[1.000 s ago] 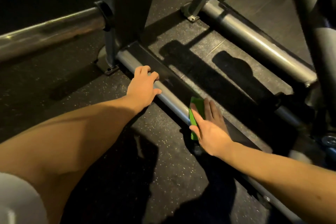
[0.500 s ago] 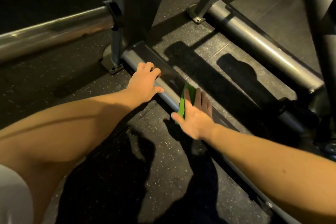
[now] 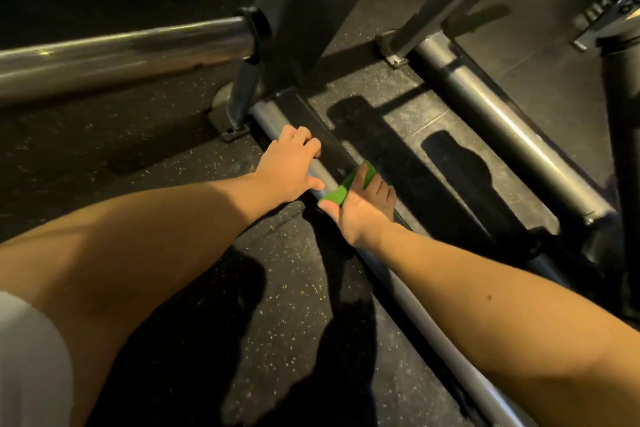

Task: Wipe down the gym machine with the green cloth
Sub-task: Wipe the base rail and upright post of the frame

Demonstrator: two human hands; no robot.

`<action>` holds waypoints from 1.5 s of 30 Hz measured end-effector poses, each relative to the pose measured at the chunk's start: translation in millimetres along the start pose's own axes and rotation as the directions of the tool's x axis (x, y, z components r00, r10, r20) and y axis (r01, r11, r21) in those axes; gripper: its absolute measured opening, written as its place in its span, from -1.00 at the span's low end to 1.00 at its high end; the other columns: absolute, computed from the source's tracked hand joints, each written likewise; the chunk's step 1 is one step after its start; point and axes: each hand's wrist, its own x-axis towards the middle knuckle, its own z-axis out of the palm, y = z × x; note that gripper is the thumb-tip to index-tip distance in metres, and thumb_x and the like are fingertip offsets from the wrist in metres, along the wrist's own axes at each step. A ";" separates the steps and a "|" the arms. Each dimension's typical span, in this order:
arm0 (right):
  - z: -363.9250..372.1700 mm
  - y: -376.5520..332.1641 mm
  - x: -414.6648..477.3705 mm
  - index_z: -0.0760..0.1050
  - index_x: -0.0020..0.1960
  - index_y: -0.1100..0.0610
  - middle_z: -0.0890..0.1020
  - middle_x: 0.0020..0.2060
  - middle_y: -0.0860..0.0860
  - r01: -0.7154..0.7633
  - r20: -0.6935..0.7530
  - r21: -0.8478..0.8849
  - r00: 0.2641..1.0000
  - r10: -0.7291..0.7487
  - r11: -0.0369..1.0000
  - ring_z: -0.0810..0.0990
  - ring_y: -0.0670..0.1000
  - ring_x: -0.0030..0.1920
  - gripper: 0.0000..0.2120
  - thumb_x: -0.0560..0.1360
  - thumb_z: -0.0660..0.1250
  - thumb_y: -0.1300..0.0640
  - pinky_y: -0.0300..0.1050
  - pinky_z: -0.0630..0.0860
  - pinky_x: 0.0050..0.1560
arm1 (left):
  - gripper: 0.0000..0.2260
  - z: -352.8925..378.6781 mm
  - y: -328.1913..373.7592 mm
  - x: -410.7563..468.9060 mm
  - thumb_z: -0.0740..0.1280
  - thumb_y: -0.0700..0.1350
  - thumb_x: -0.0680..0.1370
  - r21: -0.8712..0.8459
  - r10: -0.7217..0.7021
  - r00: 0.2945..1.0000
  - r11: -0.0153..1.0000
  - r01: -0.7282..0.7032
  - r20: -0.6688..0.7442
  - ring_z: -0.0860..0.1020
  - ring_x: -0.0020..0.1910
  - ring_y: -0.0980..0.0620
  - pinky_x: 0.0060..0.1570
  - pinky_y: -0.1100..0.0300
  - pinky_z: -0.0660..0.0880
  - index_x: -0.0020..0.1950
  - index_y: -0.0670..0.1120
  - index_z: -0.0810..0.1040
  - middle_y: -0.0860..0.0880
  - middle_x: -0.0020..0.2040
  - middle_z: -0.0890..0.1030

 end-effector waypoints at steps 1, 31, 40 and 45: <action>-1.1 -1.9 2.3 -0.17 0.63 0.26 0.19 0.51 0.32 0.007 -0.011 0.024 1.000 -0.006 1.000 0.23 0.33 0.48 0.10 0.48 0.12 -0.52 0.21 0.12 0.52 | -0.48 -0.7 0.4 -0.9 0.50 0.19 0.46 -0.002 -0.004 1.000 1.000 0.004 0.006 0.34 0.28 -0.12 0.21 -0.05 0.45 0.27 -0.06 0.48 -0.07 0.27 0.41; -5.5 -4.3 -113.0 0.55 0.34 0.04 0.61 0.16 0.08 0.266 -0.243 0.696 0.961 -0.130 0.667 0.48 0.13 0.22 -0.54 0.49 0.49 -0.05 0.07 0.41 0.26 | -0.86 -38.7 78.9 -72.2 0.38 -0.08 0.59 -0.648 -0.419 0.755 0.394 0.652 0.505 0.65 -0.08 -0.05 -0.01 0.07 0.60 -0.01 -0.14 0.66 -0.10 -0.03 0.70; 0.8 39.9 -83.3 0.27 0.58 0.05 0.24 0.57 0.18 0.073 -0.154 0.427 0.988 -0.006 0.901 0.19 0.25 0.55 -0.48 0.66 0.22 -0.04 0.13 0.16 0.55 | -0.75 -43.5 38.9 -30.3 0.31 -0.20 0.62 -0.597 -0.612 0.699 0.419 0.684 0.370 0.61 0.11 -0.27 -0.32 0.02 0.58 0.26 -0.27 0.51 -0.26 0.22 0.59; 9.8 42.7 -74.4 0.25 0.59 -0.06 0.13 0.61 0.15 0.066 -0.056 0.357 0.997 -0.049 0.932 0.07 0.28 0.58 -0.48 0.65 0.19 -0.11 0.21 0.06 0.55 | -0.66 -48.2 25.2 -8.5 0.34 -0.05 0.62 -0.337 -0.634 0.770 0.711 0.617 0.071 0.59 0.22 -0.27 0.16 0.00 0.56 0.30 -0.24 0.52 -0.24 0.27 0.59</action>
